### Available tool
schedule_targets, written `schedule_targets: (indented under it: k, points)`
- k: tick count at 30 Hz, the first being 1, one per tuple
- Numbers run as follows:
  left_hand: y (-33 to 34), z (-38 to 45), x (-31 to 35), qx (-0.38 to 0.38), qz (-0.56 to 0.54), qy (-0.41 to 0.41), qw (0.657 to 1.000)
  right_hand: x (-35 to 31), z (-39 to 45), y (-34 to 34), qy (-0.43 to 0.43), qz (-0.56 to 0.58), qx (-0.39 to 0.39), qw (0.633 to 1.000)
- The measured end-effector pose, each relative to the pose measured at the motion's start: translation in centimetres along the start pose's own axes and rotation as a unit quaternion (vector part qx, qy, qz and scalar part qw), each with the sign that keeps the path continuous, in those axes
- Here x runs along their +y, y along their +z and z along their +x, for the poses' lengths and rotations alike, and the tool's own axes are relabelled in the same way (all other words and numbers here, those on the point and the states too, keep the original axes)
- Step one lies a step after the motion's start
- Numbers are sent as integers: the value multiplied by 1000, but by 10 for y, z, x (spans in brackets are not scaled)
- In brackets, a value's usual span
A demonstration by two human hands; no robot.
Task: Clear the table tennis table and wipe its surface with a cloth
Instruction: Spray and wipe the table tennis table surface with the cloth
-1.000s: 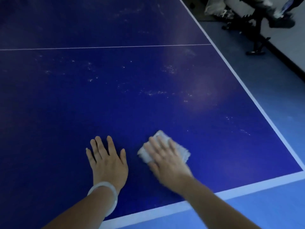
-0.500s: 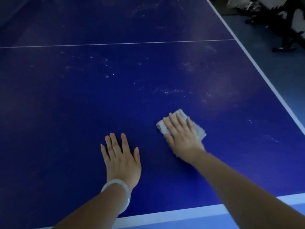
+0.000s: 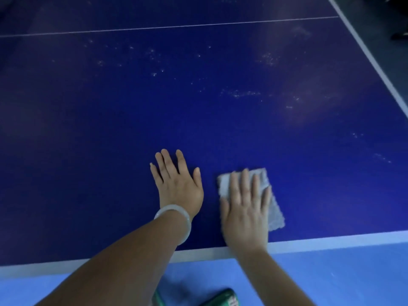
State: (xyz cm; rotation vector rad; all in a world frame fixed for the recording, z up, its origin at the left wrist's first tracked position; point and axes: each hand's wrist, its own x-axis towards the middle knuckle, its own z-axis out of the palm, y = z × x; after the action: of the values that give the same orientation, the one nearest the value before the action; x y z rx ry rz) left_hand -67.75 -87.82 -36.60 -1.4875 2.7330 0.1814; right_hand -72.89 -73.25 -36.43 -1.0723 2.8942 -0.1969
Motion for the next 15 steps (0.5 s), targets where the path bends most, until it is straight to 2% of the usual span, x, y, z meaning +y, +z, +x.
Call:
schedule_targets:
  k: [2,3,4,7,9,11,13,15]
  points:
    - [2,0,-1,5,-4,2,1000,9,-21,-1,-75,-12,-29,997]
    - [3,1,-2,7,-4,1,1000,27,-21,-2,-77,-34,-29,996]
    - [3,1,-2,9,-2,1,1000,50,-19,-5,-43,-49,-22,998]
    - [4,1,-2,15,1,2,1000,113,-13,-20,173,-27,-9,985]
    - [4,1,-1,16,-1,3,1000,103,-17,-24,235,-5,2,972]
    - [4,2,-2,12,-1,0,1000,58,-28,-20,185,-22,9,982]
    - [4,1,-2,12,-1,1,1000,15,-45,-11,55,-29,-9,998]
    - [3,1,-2,15,-6,3,1000,0,-58,-6,-92,-25,-42,995]
